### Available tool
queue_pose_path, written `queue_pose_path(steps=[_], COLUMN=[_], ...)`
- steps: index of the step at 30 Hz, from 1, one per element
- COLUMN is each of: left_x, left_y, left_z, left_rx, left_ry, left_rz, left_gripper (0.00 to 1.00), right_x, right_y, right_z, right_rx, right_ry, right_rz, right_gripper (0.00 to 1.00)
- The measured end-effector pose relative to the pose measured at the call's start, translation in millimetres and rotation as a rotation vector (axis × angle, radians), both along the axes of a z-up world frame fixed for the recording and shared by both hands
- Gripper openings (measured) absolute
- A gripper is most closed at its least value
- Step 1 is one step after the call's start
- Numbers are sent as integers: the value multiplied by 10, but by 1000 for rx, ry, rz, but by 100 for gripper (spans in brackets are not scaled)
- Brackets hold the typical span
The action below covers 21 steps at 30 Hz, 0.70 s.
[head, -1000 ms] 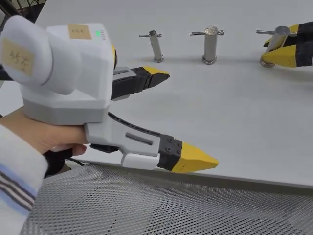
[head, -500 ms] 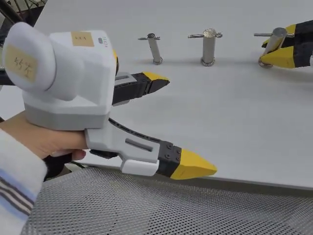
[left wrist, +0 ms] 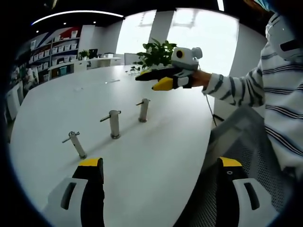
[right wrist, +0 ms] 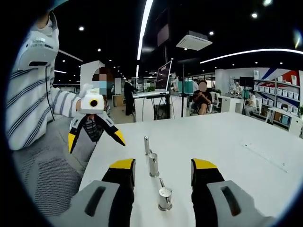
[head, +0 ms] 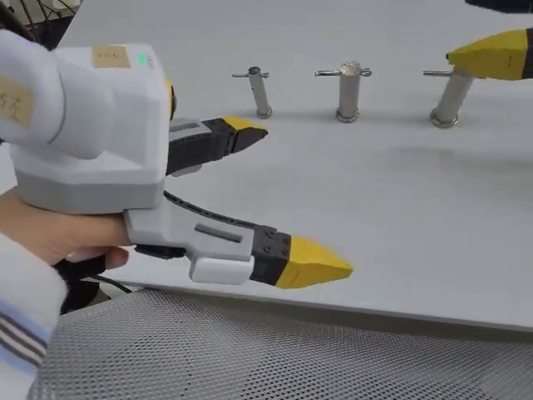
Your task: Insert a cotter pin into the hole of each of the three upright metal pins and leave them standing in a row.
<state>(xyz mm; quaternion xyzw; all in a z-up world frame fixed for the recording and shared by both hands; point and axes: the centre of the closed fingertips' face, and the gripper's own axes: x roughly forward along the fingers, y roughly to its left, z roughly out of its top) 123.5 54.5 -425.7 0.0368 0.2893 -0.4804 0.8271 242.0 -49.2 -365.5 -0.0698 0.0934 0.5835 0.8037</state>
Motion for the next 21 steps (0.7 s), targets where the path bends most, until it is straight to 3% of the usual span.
queue_pose_path(steps=[8, 12, 15, 18, 21], left_x=[77, 105, 109, 116, 125], left_y=[108, 163, 196, 218, 252], left_z=[136, 202, 230, 266, 295], left_rx=[-23, -35, -40, -32, -35], left_ry=[-23, -46, -36, -46, -52], left_rz=[57, 82, 103, 116, 130], left_gripper=[94, 95, 95, 96, 96], right_x=[-213, -181, -281, -386, -506], right_y=[-89, -242, -269, -282, -291], right_z=[265, 141, 90, 48, -8], right_rx=[30, -50, -49, -34, -56], right_ry=[8, 25, 42, 83, 108], right_rz=[-64, -206, -234, -272, -298], right_gripper=[60, 73, 82, 87, 90])
